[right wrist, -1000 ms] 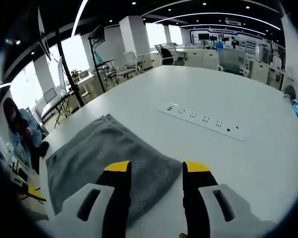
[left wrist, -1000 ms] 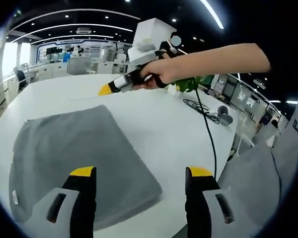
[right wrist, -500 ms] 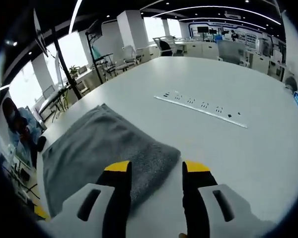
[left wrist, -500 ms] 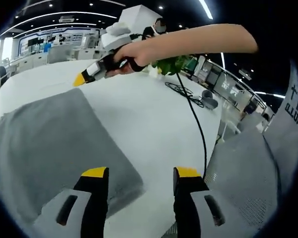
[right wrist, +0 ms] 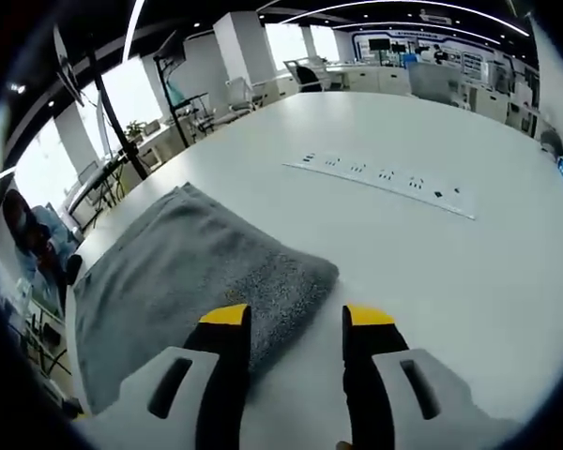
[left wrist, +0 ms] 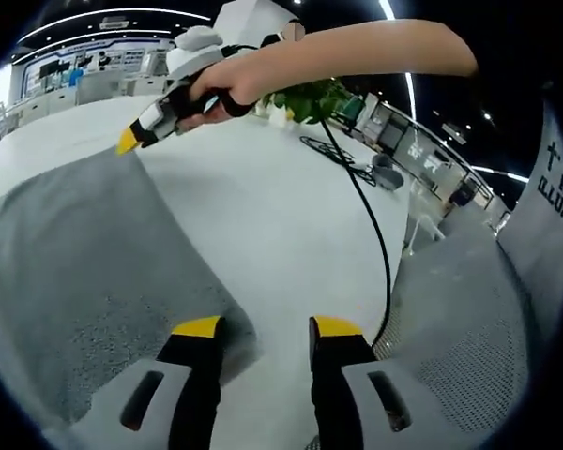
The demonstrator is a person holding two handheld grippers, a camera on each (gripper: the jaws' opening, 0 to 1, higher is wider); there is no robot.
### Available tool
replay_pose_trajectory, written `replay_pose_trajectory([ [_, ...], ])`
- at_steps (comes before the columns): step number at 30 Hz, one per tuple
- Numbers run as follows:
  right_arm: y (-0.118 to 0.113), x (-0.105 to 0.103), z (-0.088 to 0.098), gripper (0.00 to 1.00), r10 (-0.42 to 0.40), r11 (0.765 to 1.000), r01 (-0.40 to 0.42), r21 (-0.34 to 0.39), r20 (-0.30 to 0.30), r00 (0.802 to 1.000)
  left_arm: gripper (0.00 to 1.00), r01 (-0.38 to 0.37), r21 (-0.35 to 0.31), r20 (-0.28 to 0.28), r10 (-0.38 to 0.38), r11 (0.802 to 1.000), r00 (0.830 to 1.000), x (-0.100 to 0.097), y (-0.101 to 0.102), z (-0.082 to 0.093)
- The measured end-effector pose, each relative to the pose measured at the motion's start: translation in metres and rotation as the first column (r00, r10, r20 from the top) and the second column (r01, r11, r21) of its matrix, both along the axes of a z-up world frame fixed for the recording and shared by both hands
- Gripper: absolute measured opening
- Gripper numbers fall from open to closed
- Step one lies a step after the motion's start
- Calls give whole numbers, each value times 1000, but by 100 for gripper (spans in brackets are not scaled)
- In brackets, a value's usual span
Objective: Fold the towel on the table until its edges align and the towel forms a compact rectangular stack.
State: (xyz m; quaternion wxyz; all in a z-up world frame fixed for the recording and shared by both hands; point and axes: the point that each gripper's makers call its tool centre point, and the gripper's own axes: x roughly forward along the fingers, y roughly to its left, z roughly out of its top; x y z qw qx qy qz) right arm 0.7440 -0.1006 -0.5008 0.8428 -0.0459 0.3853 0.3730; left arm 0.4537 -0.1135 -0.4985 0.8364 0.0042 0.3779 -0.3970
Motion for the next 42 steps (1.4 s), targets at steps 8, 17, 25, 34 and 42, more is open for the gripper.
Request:
replay_pose_trajectory([
  [8,-6,1,-12,33,-33,999,32,-5,-22,999,31,-5,46,-1,5,999,1000,1,-4,-11],
  [17,-2,15,-17,26,-57,998,57,21,-7,998,24,-8,45,7,8,999,1000,4,-1,-14],
  [25,0,7,-12,14,-81,996,81,30,-1,997,19,22,122,69,-31,992,997,5,-2,-16],
  [34,2,12,-17,1,-75,997,74,15,7,997,11,13,157,67,-24,988,997,11,2,-16],
  [42,1,2,-11,1,-76,997,76,-7,18,997,6,86,237,68,-105,968,992,12,-2,-18],
])
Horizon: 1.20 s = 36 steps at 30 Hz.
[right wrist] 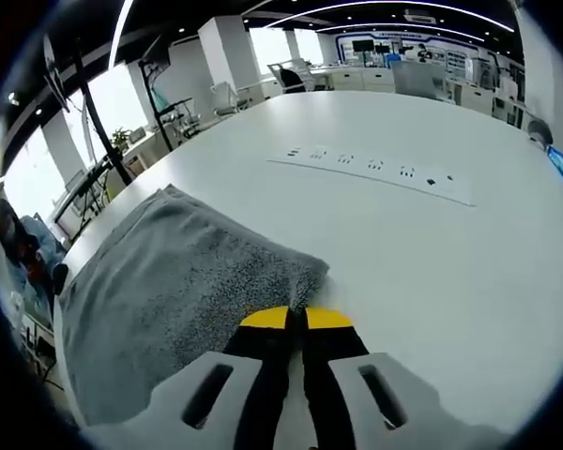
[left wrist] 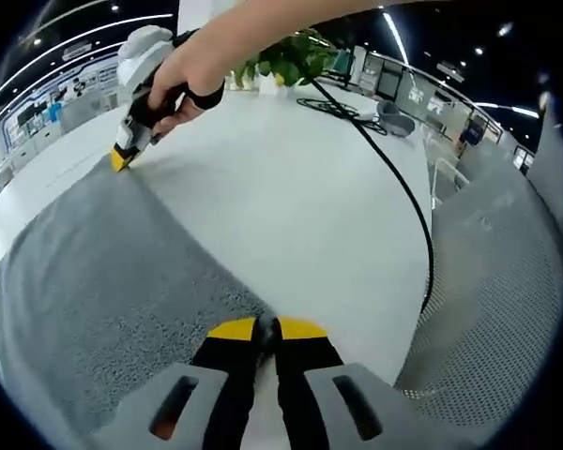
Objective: Fold the towel on the table until its edges align and the towel forms a compact rectangular stack.
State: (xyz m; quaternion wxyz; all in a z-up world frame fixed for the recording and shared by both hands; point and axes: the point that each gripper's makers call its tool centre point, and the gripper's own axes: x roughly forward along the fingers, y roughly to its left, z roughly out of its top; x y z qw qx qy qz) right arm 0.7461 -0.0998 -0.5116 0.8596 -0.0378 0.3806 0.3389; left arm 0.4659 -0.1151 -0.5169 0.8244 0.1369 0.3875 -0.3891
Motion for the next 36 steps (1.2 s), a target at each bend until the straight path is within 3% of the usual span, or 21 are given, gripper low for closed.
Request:
replay_pose_trajectory([
  [8,-13,5,-4,1,0,1000,0,-7,-5,1000,5,73,-1,-12,-73,997,997,-4,-15,0],
  [15,-30,3,-4,1,-10,1000,10,-8,-8,1000,5,197,0,-36,-197,980,980,-8,-35,1],
  [20,-46,4,-6,1,-12,1000,12,-21,4,1000,5,327,49,-28,-326,944,945,-12,-49,1],
  [26,-66,0,-3,1,-41,999,41,-22,1,999,5,419,71,-22,-418,905,908,-12,-70,1],
  [34,-96,-2,0,1,-80,996,80,-35,2,997,6,469,14,-26,-468,883,883,-14,-103,4],
  [36,-105,-7,2,1,-87,995,87,-39,0,996,6,495,11,-27,-495,869,869,-16,-111,5],
])
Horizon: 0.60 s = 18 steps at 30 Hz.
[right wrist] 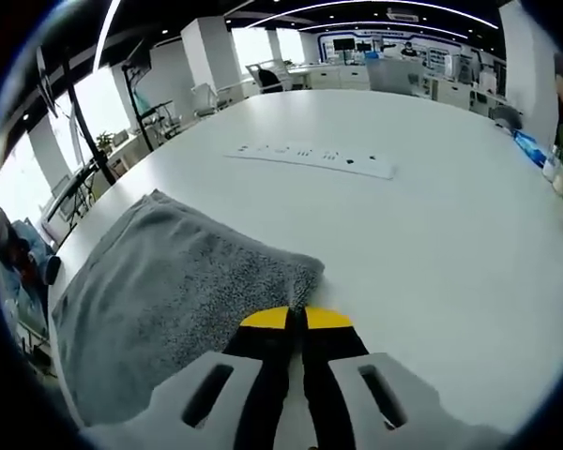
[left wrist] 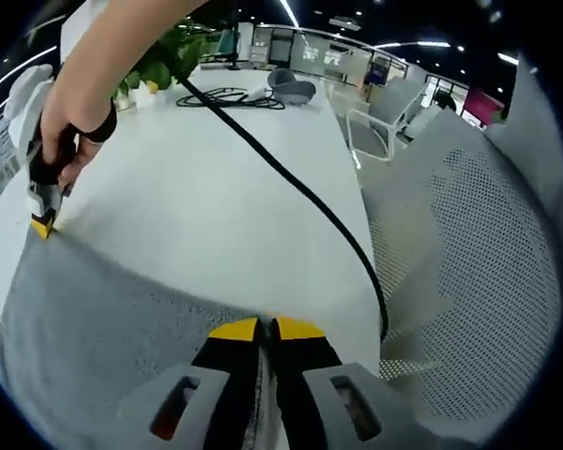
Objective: Fold the towel on the table until its edges align and the towel forms a compact rectangular stack.
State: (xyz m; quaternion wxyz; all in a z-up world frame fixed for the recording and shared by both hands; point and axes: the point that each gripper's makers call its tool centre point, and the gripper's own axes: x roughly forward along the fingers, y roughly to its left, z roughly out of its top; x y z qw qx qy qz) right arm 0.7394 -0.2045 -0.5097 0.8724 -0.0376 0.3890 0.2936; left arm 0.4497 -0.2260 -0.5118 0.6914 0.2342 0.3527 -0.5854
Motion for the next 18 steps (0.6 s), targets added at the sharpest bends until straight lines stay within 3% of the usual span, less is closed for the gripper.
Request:
replay_pose_trajectory([
  [6,-23,11,-3,1,-36,999,36,-2,3,999,5,29,-20,-1,-29,999,1000,0,-18,4],
  [10,-35,-1,8,1,-51,999,51,-10,9,999,5,37,-36,-10,-38,999,999,1,-27,5],
  [12,-42,10,2,1,-62,998,62,-11,11,998,5,44,-45,-10,-44,998,999,2,-33,7],
  [18,-51,4,11,1,-91,996,91,2,12,996,5,37,-76,-8,-38,996,999,2,-40,15],
])
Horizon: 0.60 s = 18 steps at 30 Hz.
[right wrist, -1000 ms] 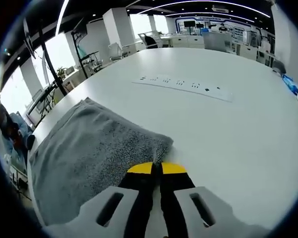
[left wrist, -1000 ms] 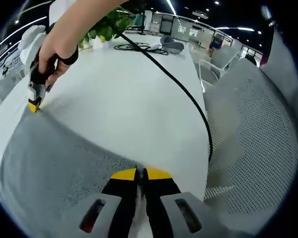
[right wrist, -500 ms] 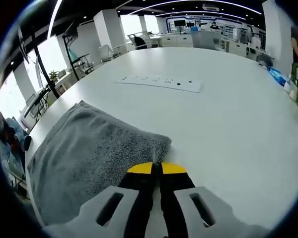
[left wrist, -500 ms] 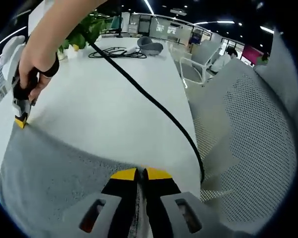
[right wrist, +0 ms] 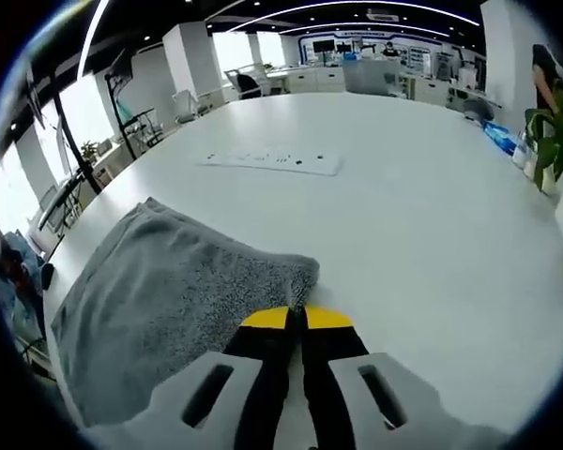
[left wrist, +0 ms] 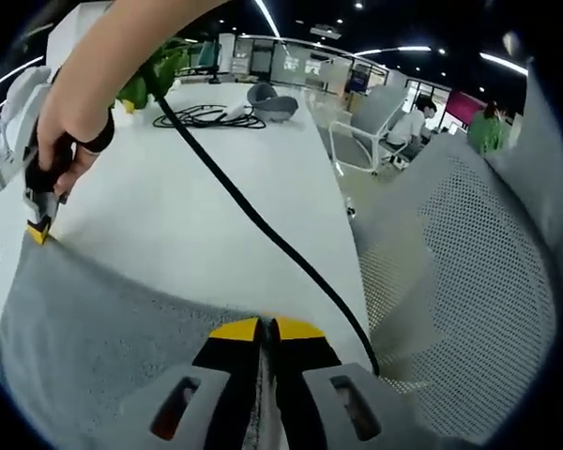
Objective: Fold the towel on the table until its edges align and the towel forms a compact rectangular stack.
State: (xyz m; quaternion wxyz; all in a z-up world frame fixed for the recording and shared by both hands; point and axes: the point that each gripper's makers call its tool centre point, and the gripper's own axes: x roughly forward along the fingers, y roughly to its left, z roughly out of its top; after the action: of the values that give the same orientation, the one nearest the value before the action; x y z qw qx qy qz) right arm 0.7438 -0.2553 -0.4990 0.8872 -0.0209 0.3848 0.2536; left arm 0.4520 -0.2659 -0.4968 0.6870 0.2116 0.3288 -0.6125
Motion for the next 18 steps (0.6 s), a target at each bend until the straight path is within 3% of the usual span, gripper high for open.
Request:
replay_pose_trajectory([
  [4,1,3,0,1,1,1000,-1,5,3,1000,5,-40,-27,-32,39,999,999,2,3,2],
  [12,3,0,4,1,-12,1000,12,15,0,1000,4,-107,-99,-43,103,989,994,7,5,19],
  [14,2,8,1,1,-13,1000,13,16,-1,1000,4,-121,-113,-48,116,986,992,6,7,22],
  [18,8,0,16,1,-40,997,40,65,-12,999,4,-152,-150,-46,146,977,988,7,8,32],
])
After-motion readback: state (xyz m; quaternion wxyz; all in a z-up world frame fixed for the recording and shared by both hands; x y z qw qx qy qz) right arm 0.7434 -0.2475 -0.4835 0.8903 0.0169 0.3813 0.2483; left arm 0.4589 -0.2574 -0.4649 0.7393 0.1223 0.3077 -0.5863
